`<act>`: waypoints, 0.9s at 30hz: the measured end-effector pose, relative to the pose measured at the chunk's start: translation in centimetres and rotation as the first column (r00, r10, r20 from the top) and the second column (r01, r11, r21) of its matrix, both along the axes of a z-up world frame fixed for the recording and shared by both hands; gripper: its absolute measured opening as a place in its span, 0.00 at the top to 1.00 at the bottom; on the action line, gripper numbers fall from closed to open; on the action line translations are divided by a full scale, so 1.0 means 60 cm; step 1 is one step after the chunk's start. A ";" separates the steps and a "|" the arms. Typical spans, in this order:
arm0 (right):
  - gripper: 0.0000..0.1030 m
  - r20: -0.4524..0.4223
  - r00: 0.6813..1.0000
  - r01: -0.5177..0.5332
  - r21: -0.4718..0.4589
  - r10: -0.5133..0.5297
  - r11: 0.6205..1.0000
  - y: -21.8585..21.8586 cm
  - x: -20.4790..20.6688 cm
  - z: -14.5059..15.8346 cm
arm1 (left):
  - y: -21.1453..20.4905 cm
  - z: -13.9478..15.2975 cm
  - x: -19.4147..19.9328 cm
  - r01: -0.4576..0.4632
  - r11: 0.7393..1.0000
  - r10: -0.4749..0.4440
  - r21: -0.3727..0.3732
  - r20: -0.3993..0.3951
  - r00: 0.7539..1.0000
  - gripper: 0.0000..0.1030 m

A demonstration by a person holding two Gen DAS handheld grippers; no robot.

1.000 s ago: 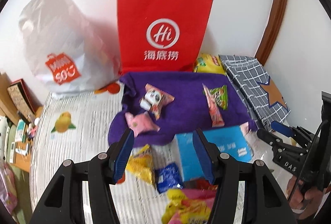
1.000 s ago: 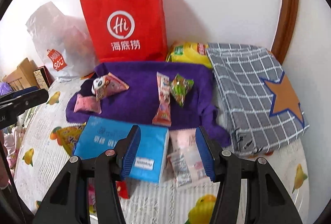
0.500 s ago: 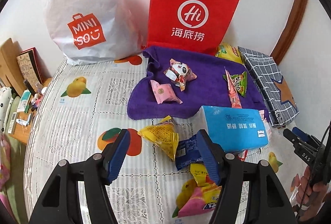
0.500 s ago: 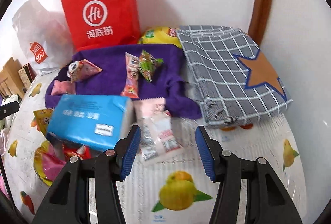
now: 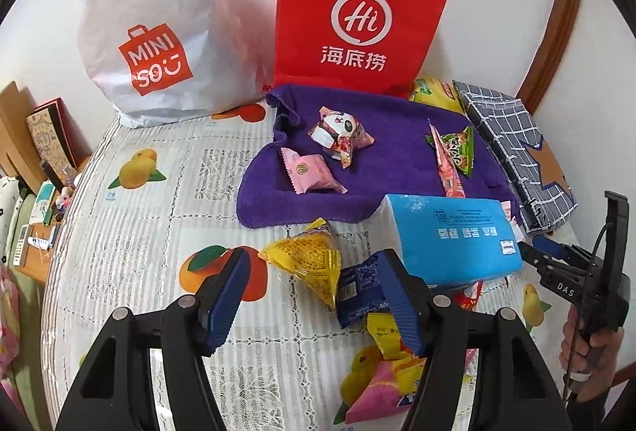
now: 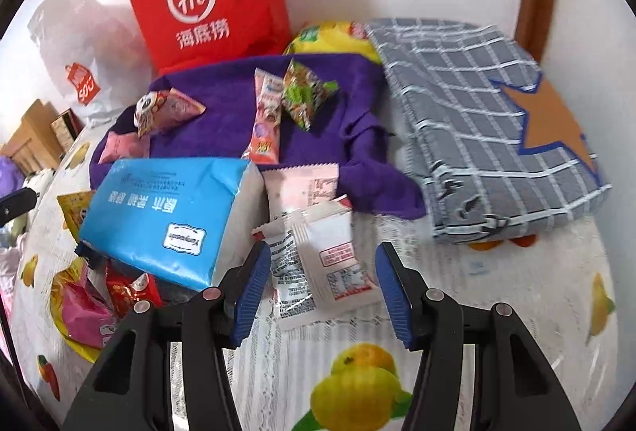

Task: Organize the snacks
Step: 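Withdraw both tools from the towel toward the remaining snacks, then grasp the white snack packet with the right tool while the left tool grasps the yellow triangular chip bag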

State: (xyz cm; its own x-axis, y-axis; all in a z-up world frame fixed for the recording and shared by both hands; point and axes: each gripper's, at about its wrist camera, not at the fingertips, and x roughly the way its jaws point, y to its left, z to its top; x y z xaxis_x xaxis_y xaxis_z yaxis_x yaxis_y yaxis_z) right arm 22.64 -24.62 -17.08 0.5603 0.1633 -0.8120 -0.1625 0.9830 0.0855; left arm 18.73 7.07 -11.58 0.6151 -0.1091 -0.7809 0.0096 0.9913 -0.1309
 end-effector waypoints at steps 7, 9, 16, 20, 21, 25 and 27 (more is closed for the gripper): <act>0.40 -0.037 0.996 -0.086 -0.050 0.084 0.995 0.015 0.015 -0.033 | -0.001 -0.011 0.008 -0.002 1.000 0.002 0.006 -0.012 1.000 0.38; 0.38 -0.045 0.993 -0.108 -0.070 0.105 0.992 0.021 0.022 -0.043 | 0.000 -0.014 0.009 -0.004 1.000 0.004 -0.001 -0.018 1.000 0.38; 0.44 -0.009 0.994 -0.108 -0.111 0.108 0.988 0.019 -0.001 -0.041 | 0.018 -0.029 0.008 -0.038 0.999 0.038 0.002 -0.047 0.998 0.38; 0.44 0.000 0.997 -0.072 -0.092 0.072 0.993 0.000 -0.028 -0.033 | 0.017 -0.047 0.017 -0.035 0.999 0.034 -0.007 -0.076 0.997 0.38; 0.44 0.003 0.998 -0.066 -0.088 0.066 0.994 -0.004 -0.035 -0.031 | 0.017 -0.051 0.020 -0.037 0.999 0.036 -0.010 -0.080 0.996 0.38; 0.44 0.013 0.999 -0.048 -0.078 0.049 0.996 -0.014 -0.059 -0.025 | 0.012 -0.056 0.040 -0.038 0.999 0.037 -0.005 -0.076 0.996 0.38; 0.44 0.013 0.999 -0.040 -0.076 0.041 0.996 -0.017 -0.067 -0.023 | 0.004 -0.060 0.052 -0.020 1.000 0.021 0.012 -0.084 0.996 0.37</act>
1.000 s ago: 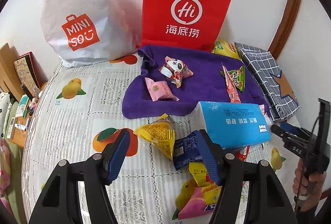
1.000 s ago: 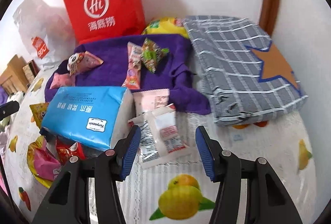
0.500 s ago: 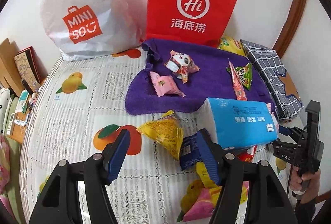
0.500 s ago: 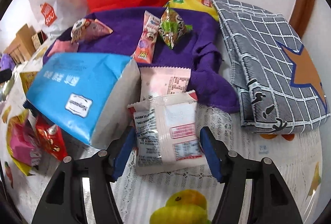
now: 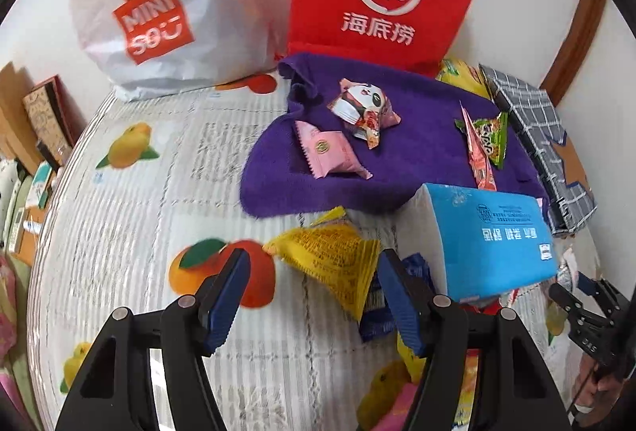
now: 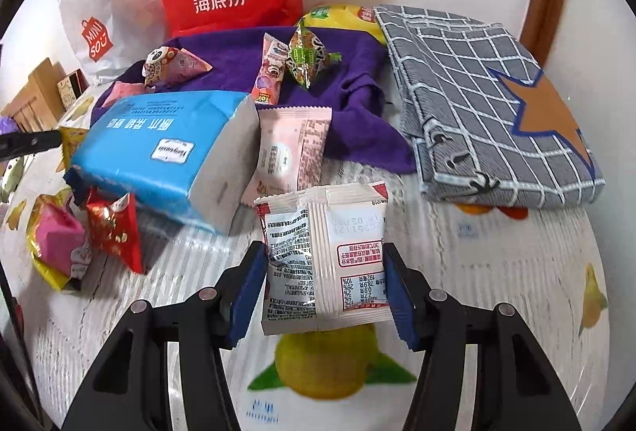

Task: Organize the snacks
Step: 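Grasp the white snack packet with the right tool while the left tool grasps the yellow triangular chip bag, then carry the white packet and yellow chip bag over the purple towel with both tools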

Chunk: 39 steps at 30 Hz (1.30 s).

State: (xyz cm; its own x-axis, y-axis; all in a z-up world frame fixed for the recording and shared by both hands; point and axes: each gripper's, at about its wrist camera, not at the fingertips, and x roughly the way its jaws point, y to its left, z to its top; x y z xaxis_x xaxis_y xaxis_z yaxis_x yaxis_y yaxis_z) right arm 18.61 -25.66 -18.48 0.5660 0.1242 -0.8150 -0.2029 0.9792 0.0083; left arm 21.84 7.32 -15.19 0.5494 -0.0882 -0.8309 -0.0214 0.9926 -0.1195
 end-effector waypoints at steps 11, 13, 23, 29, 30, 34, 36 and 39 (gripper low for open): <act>0.44 -0.017 1.000 -0.001 -0.002 0.001 1.000 0.009 -0.008 -0.010 | -0.022 -0.052 0.047 0.011 0.999 -0.008 0.046 -0.075 0.997 0.51; 0.44 -0.020 1.000 0.002 0.000 -0.002 1.000 0.010 -0.007 -0.010 | -0.019 -0.051 0.045 0.014 0.999 -0.011 0.039 -0.074 0.997 0.53; 0.44 0.028 1.000 0.006 0.004 -0.006 1.000 0.022 -0.018 0.028 | 0.015 0.012 -0.004 -0.008 1.000 0.008 -0.002 0.001 1.000 0.60; 0.44 0.055 0.998 0.016 0.016 -0.017 1.000 0.036 -0.030 0.058 | 0.012 0.045 -0.053 0.034 0.999 -0.033 -0.037 0.032 0.999 0.60; 0.44 0.061 0.998 0.016 0.017 -0.017 1.000 0.040 -0.033 0.064 | 0.009 0.049 -0.060 0.039 0.998 -0.038 -0.041 0.038 0.999 0.60; 0.44 0.080 0.997 0.014 0.028 -0.016 1.000 0.056 -0.039 0.089 | -0.009 0.065 -0.087 0.070 0.996 -0.067 -0.053 0.060 0.996 0.60; 0.44 0.089 0.996 0.018 0.037 -0.021 0.999 0.062 -0.038 0.102 | -0.022 0.074 -0.094 0.092 0.994 -0.088 -0.061 0.068 0.994 0.60; 0.44 0.102 0.995 0.019 0.049 -0.024 0.999 0.071 -0.029 0.121 | -0.039 0.087 -0.098 0.113 0.992 -0.108 -0.064 0.081 0.991 0.60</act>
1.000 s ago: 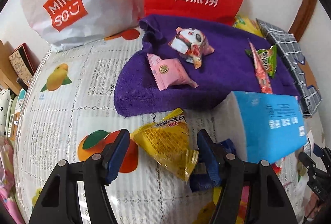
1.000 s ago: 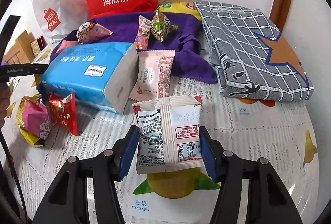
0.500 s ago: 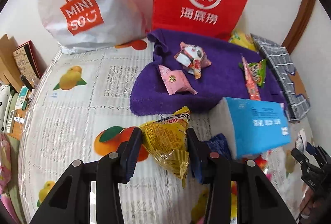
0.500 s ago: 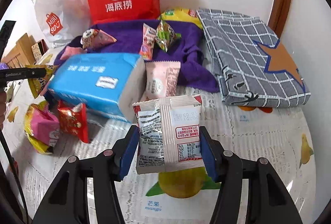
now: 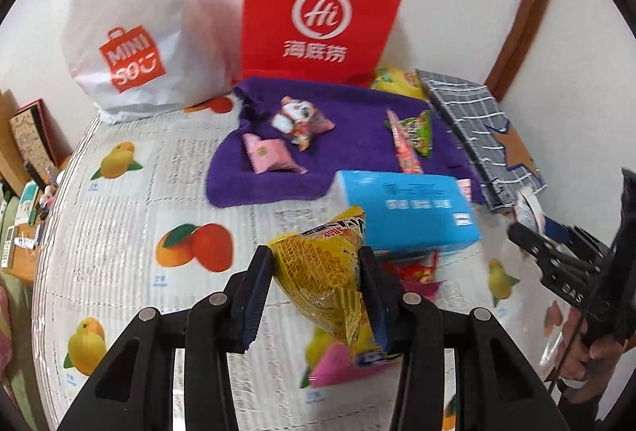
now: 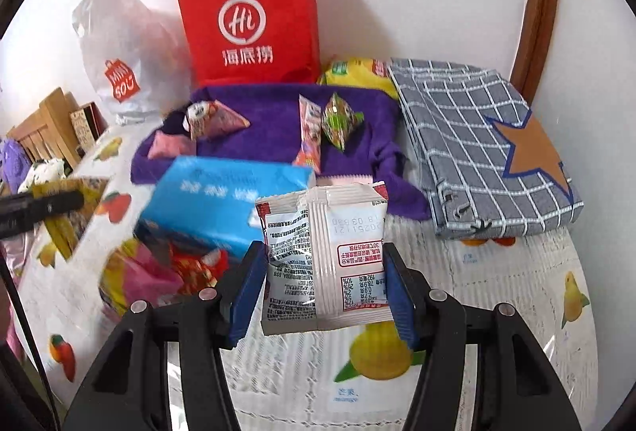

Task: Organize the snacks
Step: 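Carry the white packet and yellow chip bag over the purple towel with both tools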

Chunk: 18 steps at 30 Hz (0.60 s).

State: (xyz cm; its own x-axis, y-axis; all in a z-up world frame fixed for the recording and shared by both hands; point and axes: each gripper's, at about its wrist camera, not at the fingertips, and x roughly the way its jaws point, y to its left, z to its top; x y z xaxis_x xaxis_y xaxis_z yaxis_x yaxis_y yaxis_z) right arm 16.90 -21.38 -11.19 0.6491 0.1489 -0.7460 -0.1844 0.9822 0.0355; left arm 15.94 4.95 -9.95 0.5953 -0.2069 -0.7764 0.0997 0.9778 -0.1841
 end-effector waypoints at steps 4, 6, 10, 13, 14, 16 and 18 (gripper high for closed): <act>0.44 0.007 1.000 -0.007 0.008 0.007 1.000 0.011 0.020 0.018 | -0.024 0.022 0.007 0.028 1.000 -0.028 0.001 0.018 0.999 0.60; 0.44 0.016 1.000 0.000 -0.002 0.000 1.000 0.018 0.032 0.023 | -0.032 0.030 0.011 0.037 0.999 -0.037 0.007 0.025 0.999 0.60; 0.44 0.031 0.999 -0.011 -0.011 0.011 1.000 0.031 0.052 0.035 | -0.044 0.050 0.025 0.046 0.999 -0.047 0.015 0.043 0.998 0.60; 0.44 0.040 0.999 -0.024 -0.014 0.024 1.000 0.038 0.064 0.045 | -0.051 0.061 0.037 0.052 0.999 -0.053 0.013 0.053 0.997 0.60; 0.44 0.042 0.999 -0.026 -0.013 0.027 1.000 0.040 0.068 0.049 | -0.053 0.063 0.040 0.054 0.998 -0.055 0.012 0.056 0.997 0.60; 0.44 0.050 0.998 -0.031 -0.006 0.031 1.000 0.041 0.077 0.056 | -0.057 0.069 0.049 0.061 0.998 -0.061 0.009 0.061 0.996 0.60; 0.44 0.065 0.997 -0.035 0.003 0.035 0.999 0.041 0.083 0.064 | -0.058 0.072 0.056 0.063 0.998 -0.064 0.014 0.064 0.996 0.60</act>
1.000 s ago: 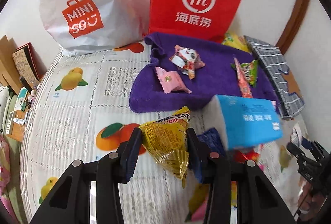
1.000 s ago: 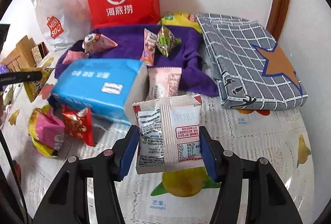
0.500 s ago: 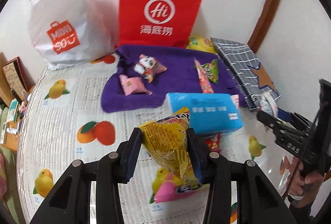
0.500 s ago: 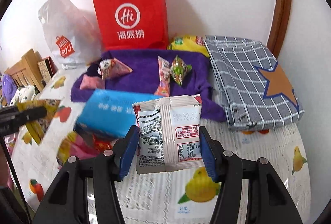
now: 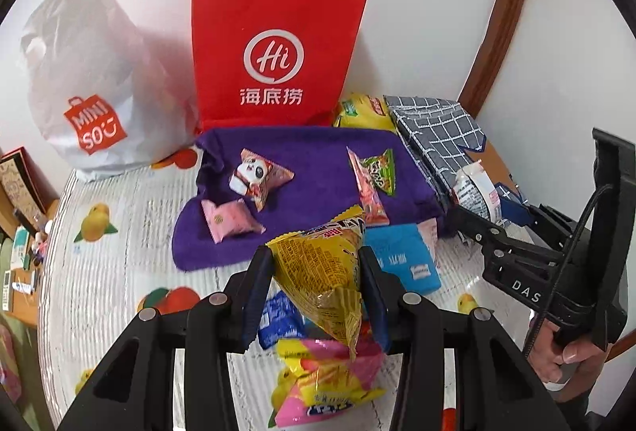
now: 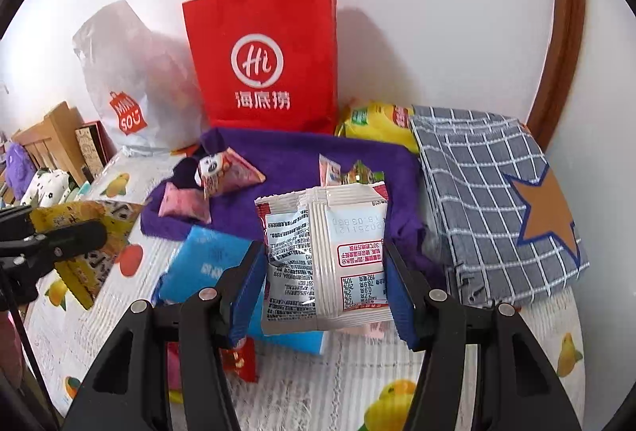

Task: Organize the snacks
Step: 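Carry the white packet and yellow chip bag over the purple towel with both tools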

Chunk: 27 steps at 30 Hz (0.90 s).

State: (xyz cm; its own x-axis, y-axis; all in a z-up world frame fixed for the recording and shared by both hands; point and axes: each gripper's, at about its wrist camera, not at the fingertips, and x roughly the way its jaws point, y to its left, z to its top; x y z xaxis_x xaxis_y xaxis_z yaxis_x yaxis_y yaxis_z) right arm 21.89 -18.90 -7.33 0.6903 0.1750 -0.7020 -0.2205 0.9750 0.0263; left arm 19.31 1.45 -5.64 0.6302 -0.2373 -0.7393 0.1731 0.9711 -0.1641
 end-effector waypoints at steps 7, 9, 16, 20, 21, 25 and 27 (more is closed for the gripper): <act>0.44 0.014 1.000 -0.006 0.005 0.006 1.000 0.012 0.041 0.023 | 0.008 0.013 0.027 -0.015 1.000 0.015 0.003 0.011 1.000 0.60; 0.44 0.018 1.000 -0.011 0.009 0.011 1.000 0.018 0.051 0.028 | 0.012 0.016 0.035 -0.021 1.000 0.021 0.003 0.012 1.000 0.60; 0.44 0.016 1.000 -0.019 0.030 0.018 0.999 0.032 0.090 0.038 | 0.021 0.026 0.068 -0.030 0.999 0.030 0.018 0.028 0.999 0.60; 0.44 0.024 1.000 -0.021 0.026 0.020 0.999 0.040 0.112 0.042 | 0.026 0.027 0.089 -0.036 0.999 0.036 0.014 0.025 0.999 0.60; 0.44 0.024 1.000 -0.020 0.028 0.019 0.999 0.042 0.118 0.043 | 0.027 0.027 0.094 -0.037 0.999 0.037 0.014 0.025 0.999 0.60; 0.44 0.023 1.000 -0.017 0.044 0.016 0.999 0.046 0.138 0.044 | 0.030 0.026 0.117 -0.041 0.999 0.041 0.012 0.021 0.999 0.60; 0.44 0.015 1.000 -0.019 0.049 0.019 0.999 0.047 0.147 0.040 | 0.030 0.026 0.133 -0.044 0.999 0.044 0.009 0.017 0.999 0.60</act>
State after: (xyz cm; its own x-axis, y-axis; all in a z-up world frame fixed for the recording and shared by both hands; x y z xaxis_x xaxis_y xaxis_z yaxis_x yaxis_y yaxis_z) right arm 30.73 -16.05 -4.94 0.6968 0.2225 -0.6819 -0.2396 0.9683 0.0711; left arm 27.31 3.27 -4.09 0.6524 -0.2018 -0.7305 0.1326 0.9794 -0.1522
